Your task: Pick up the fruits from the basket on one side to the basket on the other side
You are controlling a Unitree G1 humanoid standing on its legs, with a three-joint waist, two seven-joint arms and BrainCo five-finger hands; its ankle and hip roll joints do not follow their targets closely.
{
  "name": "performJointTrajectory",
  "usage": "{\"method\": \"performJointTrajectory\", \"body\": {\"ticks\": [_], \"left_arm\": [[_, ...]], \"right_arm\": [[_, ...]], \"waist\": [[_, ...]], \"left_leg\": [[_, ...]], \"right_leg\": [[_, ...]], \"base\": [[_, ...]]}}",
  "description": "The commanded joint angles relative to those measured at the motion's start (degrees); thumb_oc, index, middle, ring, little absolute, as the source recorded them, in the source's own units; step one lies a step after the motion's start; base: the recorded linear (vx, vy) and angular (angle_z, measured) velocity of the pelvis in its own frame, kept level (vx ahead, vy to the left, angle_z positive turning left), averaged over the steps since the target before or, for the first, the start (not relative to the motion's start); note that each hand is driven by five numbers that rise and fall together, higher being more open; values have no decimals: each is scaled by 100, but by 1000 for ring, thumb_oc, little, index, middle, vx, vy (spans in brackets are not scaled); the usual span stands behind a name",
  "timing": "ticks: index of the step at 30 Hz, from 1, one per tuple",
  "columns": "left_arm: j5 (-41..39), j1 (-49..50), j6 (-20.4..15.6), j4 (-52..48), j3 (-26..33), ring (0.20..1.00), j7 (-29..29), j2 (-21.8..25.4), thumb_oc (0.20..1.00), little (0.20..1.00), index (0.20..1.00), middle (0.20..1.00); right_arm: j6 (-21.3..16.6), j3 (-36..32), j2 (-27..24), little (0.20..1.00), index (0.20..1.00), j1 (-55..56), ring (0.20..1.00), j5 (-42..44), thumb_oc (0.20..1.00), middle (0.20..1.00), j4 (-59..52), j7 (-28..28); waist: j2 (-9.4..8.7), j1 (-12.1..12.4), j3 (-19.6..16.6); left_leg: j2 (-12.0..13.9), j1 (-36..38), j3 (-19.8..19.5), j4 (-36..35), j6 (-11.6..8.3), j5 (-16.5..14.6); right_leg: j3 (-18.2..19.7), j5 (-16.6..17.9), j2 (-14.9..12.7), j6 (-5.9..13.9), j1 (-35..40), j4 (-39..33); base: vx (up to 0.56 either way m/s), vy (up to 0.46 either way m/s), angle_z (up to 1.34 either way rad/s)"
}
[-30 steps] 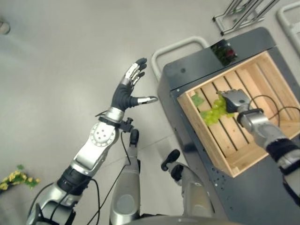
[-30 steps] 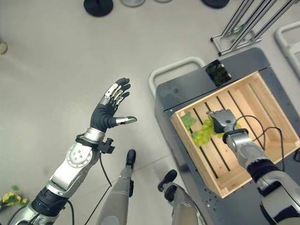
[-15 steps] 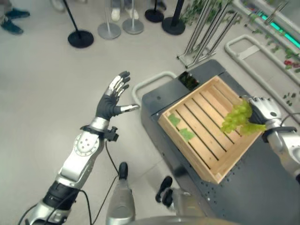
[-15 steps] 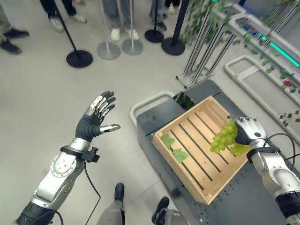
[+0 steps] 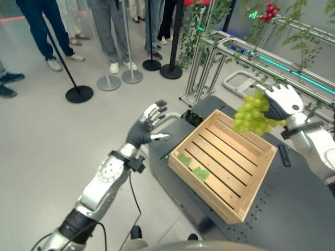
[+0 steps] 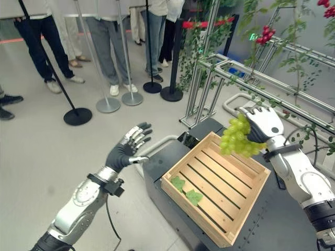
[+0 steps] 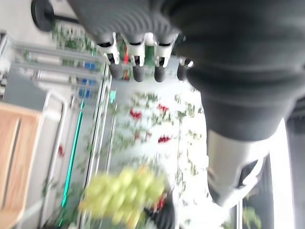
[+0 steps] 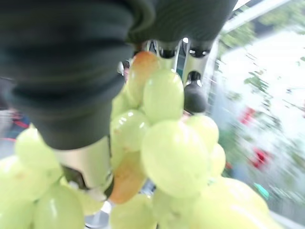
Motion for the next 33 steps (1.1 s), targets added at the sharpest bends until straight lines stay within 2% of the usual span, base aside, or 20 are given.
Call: {"method": "performJointTrajectory", "body": {"ticks": [1, 9, 21, 27, 29, 33], "left_arm": [[-320, -497, -120, 149, -108, 1000, -132, -91, 1000, 1000, 1000, 1000], [-585, -1088, 9, 239, -698, 1000, -67, -287, 1000, 1000, 1000, 1000], [-930, -1397, 155, 335, -1061, 1000, 13, -450, 1000, 1000, 1000, 1000], [-1658, -1449, 347, 423, -1374, 1000, 37, -584, 1000, 1000, 1000, 1000], [-2213, -1450, 446, 406, -1547, 1000, 52, -580, 1000, 1000, 1000, 1000], [-2444, -1507, 487, 355, -1652, 1000, 90, -453, 1000, 1000, 1000, 1000]], "right_arm": [[-192, 305, -393, 200, 200, -1004, 200, 204, 200, 200, -452, -82], [-318, 1119, -672, 200, 200, -1968, 200, 289, 200, 200, -938, 11], [-322, 1594, -982, 200, 200, -2473, 200, 286, 200, 200, -1299, 56], [-246, 1851, -1120, 200, 200, -2718, 200, 120, 200, 200, -1358, -15], [-194, 2156, -1260, 200, 200, -2945, 200, -104, 200, 200, -1322, -83], [-118, 2379, -1369, 200, 200, -3039, 200, -304, 200, 200, -1256, -170]], "waist": [[-209, 67, -325], [-239, -20, -402], [-269, -27, -395], [-266, -23, -383], [-238, -23, -370], [-207, -28, -354]], "left_leg": [[26, 109, -32, 57, 90, -404], [29, 191, 7, 73, 95, -452], [3, 198, -36, 86, 101, -473], [-18, 174, -94, 114, 112, -490], [-25, 167, -113, 108, 114, -482], [-41, 149, -144, 120, 114, -477]], "right_leg": [[-124, -151, -224, 537, 4, 173], [-74, -178, -214, 519, 67, 192], [-128, -197, -235, 527, 117, 206], [-175, -201, -250, 524, 146, 218], [-194, -199, -260, 521, 149, 215], [-217, -200, -264, 521, 158, 216]], "base": [[24, -2, -16], [10, 1, -3], [0, 0, 0], [0, 0, 0], [0, 0, 0], [0, 0, 0]]}}
